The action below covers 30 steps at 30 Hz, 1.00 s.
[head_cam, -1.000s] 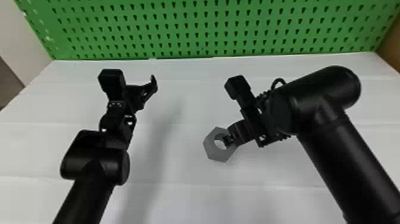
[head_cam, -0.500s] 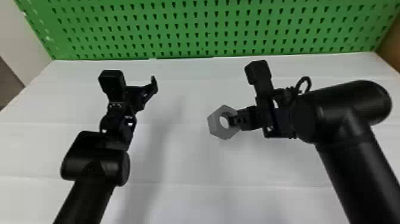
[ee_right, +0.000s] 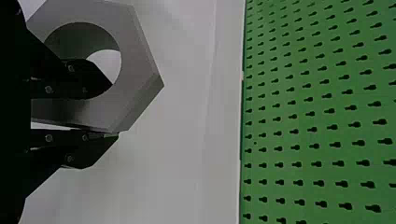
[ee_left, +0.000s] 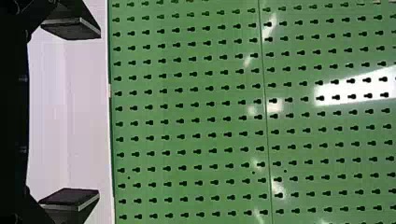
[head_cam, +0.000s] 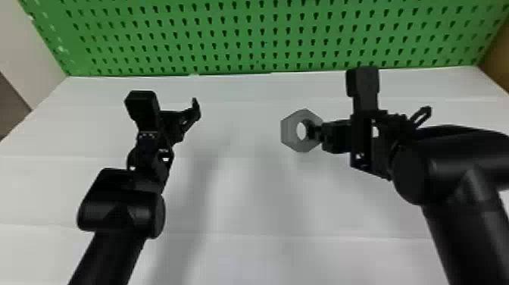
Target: Pick up the hex nut
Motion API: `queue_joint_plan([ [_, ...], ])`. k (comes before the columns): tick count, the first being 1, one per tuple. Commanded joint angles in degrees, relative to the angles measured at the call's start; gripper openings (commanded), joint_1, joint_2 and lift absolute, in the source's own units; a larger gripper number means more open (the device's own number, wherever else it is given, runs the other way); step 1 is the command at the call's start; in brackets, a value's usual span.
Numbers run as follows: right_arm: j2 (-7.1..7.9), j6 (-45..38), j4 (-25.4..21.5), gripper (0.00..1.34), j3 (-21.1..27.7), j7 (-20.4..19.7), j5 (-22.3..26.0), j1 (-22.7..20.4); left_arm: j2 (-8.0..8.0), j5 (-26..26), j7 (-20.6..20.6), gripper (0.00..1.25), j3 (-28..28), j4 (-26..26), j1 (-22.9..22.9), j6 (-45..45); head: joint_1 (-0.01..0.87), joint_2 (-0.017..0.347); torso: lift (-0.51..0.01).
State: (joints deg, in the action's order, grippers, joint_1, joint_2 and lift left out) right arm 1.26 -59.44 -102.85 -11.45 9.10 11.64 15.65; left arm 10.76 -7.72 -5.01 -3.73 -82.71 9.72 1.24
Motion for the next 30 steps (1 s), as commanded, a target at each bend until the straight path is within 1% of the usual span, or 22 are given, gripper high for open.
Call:
queue_joint_plan([
  [1, -0.46, 6.2, -0.7, 0.22, 1.8, -0.8, -0.9, -2.3, -0.04, -0.2, 0.0, 1.16, 0.1, 0.0, -0.1, 0.1, 0.785, 0.149, -0.087],
  [9, -1.31, 17.5, -0.5, 0.22, 4.0, -1.8, -2.8, -6.1, -0.04, -0.3, 0.0, 1.16, -0.2, 0.0, -0.1, 0.1, 0.785, 0.149, -0.087],
  [11, -1.31, 20.9, -0.4, 0.22, 4.9, -2.5, -3.6, -7.3, -0.04, -0.3, 0.0, 1.16, -0.2, 0.0, -0.1, 0.1, 0.785, 0.149, -0.087],
  [20, -1.31, 34.2, 1.3, 0.22, 8.5, -3.4, -4.3, -11.3, -0.04, -0.5, -0.2, 1.16, -0.5, 0.0, -0.1, 0.1, 0.785, 0.149, -0.087],
  [25, -1.31, 40.6, 2.2, 0.22, 10.3, -3.7, -5.3, -13.2, -0.04, -0.6, -0.2, 1.16, -0.5, 0.0, -0.2, 0.1, 0.785, 0.149, -0.087],
  [30, -1.31, 44.9, 3.1, 0.22, 11.8, -4.3, -5.7, -14.5, -0.04, -0.7, -0.3, 1.16, -0.6, 0.0, -0.3, 0.1, 0.785, 0.149, -0.087],
])
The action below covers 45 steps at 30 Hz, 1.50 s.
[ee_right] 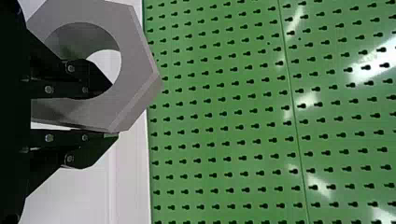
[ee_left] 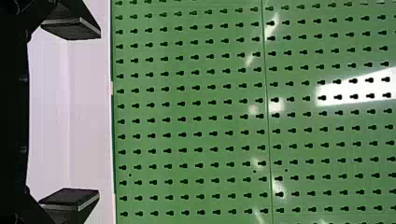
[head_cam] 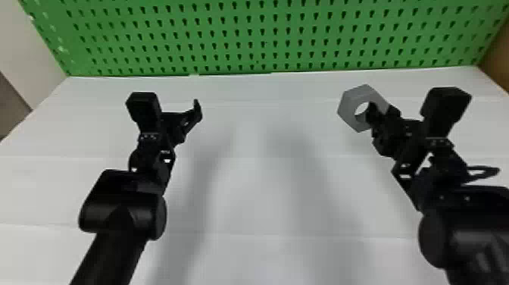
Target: Pick up the hex nut
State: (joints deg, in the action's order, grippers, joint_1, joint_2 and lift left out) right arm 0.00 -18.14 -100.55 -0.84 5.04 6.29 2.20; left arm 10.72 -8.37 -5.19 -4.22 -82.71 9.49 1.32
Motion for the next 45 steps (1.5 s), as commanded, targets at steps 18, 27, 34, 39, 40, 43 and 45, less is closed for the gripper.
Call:
queue_joint_plan([
  [18, -0.05, 12.7, 3.7, 0.22, 1.1, -3.2, 0.1, -3.3, -0.26, -0.3, -0.2, 1.16, -0.4, 0.0, 0.0, 0.1, 0.785, 0.149, -0.087],
  [27, -0.05, 12.9, 4.0, 0.22, 0.3, -3.2, 0.1, -2.6, -0.35, -0.3, -0.2, 1.16, -0.3, 0.0, 0.2, 0.3, 0.785, 0.149, -0.087],
  [34, -0.05, 12.9, 4.0, 0.22, 0.1, -3.2, -0.1, -2.7, -0.44, -0.3, -0.2, 1.16, -0.3, 0.0, 0.2, 0.4, 0.785, 0.149, -0.087],
  [39, -0.05, 12.8, 4.0, 0.22, 0.2, -3.2, -0.6, -2.7, -0.44, -0.3, -0.2, 1.16, -0.3, 0.0, 0.2, 0.5, 0.785, 0.149, -0.087],
  [40, -0.05, 12.8, 4.0, 0.22, 0.2, -3.2, -0.7, -2.7, -0.53, -0.3, -0.2, 1.16, -0.3, 0.0, 0.2, 0.5, 0.785, 0.149, -0.087],
  [43, -0.05, 12.6, 4.0, 0.22, 0.2, -3.2, -0.9, -2.6, -0.53, -0.3, -0.2, 1.16, -0.3, 0.0, 0.0, 0.6, 0.785, 0.149, -0.087],
  [45, -0.05, 12.3, 4.0, 0.22, 0.1, -3.2, -1.2, -2.6, -0.53, -0.3, -0.2, 1.16, -0.2, 0.0, -0.1, 0.7, 0.785, 0.149, -0.087],
])
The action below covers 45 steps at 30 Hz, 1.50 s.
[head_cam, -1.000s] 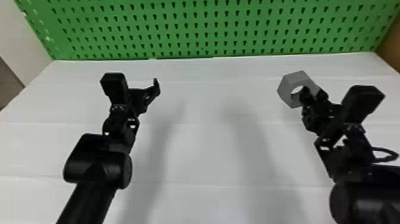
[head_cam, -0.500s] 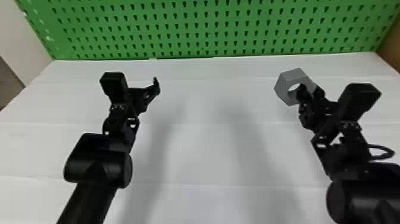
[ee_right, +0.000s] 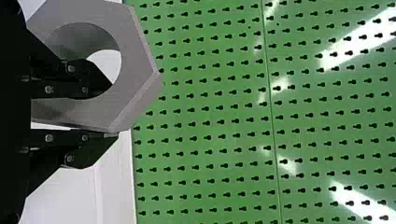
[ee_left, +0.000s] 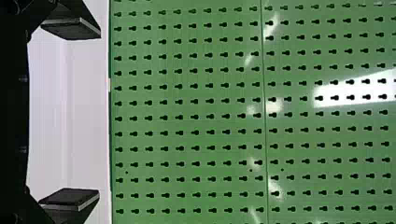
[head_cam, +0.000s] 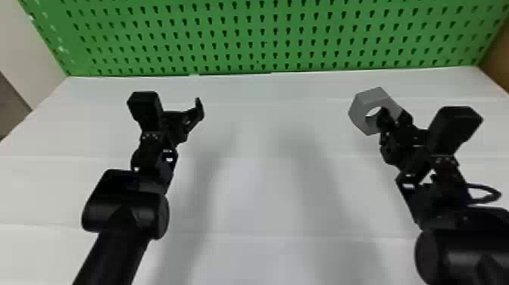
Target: Pick up the hex nut
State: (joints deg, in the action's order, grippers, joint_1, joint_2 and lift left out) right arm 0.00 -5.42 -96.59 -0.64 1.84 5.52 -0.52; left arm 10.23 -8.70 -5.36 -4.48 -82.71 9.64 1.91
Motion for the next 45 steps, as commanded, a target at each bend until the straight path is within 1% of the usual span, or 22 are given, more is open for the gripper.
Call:
queue_joint_plan([
  [1, -0.05, -0.5, 0.0, 0.22, -0.1, 0.0, -0.5, 0.1, -0.03, -0.1, 0.0, 1.16, 0.1, 0.0, -0.3, 0.2, 0.785, 0.149, -0.087],
  [24, -0.05, -0.7, 0.0, 0.22, 0.5, -0.1, -2.8, -0.5, -0.03, -0.1, 0.0, 1.16, 0.4, -0.4, -0.6, 0.3, 0.785, 0.149, -0.087],
  [45, -0.05, -0.8, 0.0, 0.22, 0.6, -0.1, -3.1, -0.3, -0.03, 0.2, 0.0, 1.16, -0.1, -0.3, -0.5, 0.3, 0.785, 0.15, -0.087],
])
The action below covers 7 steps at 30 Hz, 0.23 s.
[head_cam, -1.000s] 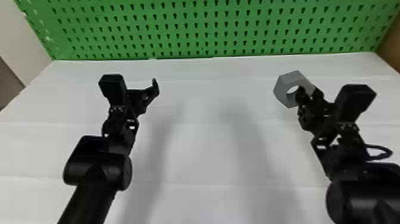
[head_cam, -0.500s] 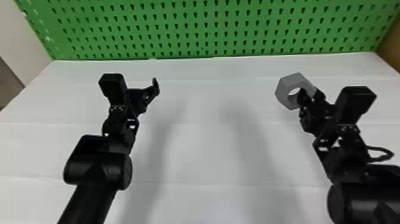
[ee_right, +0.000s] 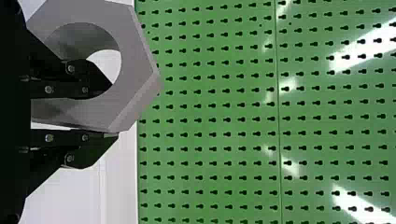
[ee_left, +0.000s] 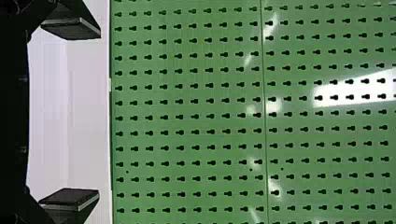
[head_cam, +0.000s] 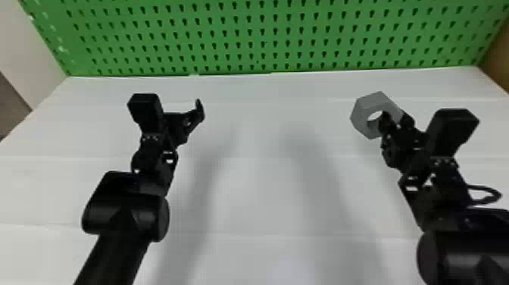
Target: Pick up the hex nut
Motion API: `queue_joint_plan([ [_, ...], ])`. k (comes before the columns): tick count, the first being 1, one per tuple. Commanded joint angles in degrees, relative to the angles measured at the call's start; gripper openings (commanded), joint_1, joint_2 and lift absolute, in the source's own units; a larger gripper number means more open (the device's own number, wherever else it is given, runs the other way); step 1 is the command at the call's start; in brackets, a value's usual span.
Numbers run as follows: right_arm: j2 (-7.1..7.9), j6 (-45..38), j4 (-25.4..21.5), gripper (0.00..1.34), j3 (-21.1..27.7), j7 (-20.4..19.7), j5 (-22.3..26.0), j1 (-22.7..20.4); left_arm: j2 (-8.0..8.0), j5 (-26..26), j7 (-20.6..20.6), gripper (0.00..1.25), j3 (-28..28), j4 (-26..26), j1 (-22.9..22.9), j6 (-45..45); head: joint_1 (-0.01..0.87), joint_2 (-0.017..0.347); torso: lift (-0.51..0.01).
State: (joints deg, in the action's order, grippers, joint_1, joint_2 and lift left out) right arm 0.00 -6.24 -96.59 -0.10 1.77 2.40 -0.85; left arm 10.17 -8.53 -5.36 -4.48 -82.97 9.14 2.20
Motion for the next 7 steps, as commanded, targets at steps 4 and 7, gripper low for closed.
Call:
queue_joint_plan([
  [4, -0.05, 0.0, 0.0, 0.22, 0.1, 0.0, -0.2, 0.1, 0.03, 0.0, 0.0, 1.16, -0.1, 0.0, 0.0, 0.0, 0.785, 0.149, -0.087],
  [7, -0.05, 0.0, 0.0, 0.22, 0.2, 0.0, -0.2, 0.0, 0.03, 0.0, 0.0, 1.16, 0.0, 0.0, 0.0, 0.0, 0.785, 0.149, -0.087],
])
